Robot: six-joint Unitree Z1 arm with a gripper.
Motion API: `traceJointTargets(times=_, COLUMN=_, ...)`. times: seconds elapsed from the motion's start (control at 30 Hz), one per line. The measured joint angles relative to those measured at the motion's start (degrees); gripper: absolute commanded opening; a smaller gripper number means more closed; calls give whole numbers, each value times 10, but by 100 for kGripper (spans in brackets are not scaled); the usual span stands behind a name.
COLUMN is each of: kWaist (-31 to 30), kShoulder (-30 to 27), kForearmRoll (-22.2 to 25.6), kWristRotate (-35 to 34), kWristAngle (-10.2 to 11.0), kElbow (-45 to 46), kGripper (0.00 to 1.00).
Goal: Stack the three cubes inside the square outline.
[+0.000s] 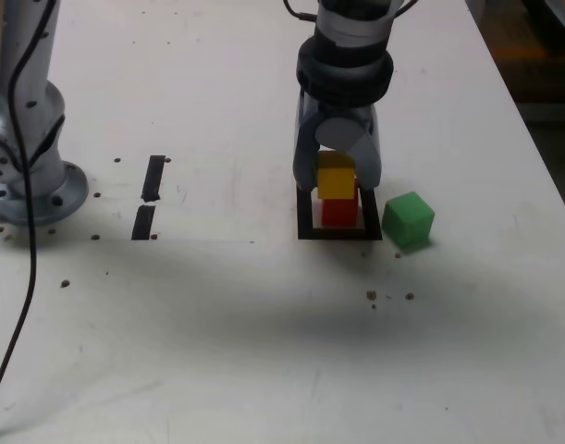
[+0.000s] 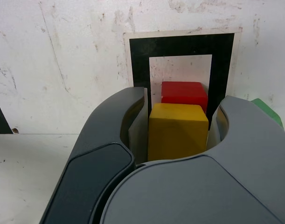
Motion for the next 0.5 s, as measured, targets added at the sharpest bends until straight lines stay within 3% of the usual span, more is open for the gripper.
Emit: traceJointTargets(times=0.5, kWaist=0, kShoulder=4, kForearmRoll=-5, kWristRotate=4, kWristAngle=0, kElbow=-3, kGripper=65)
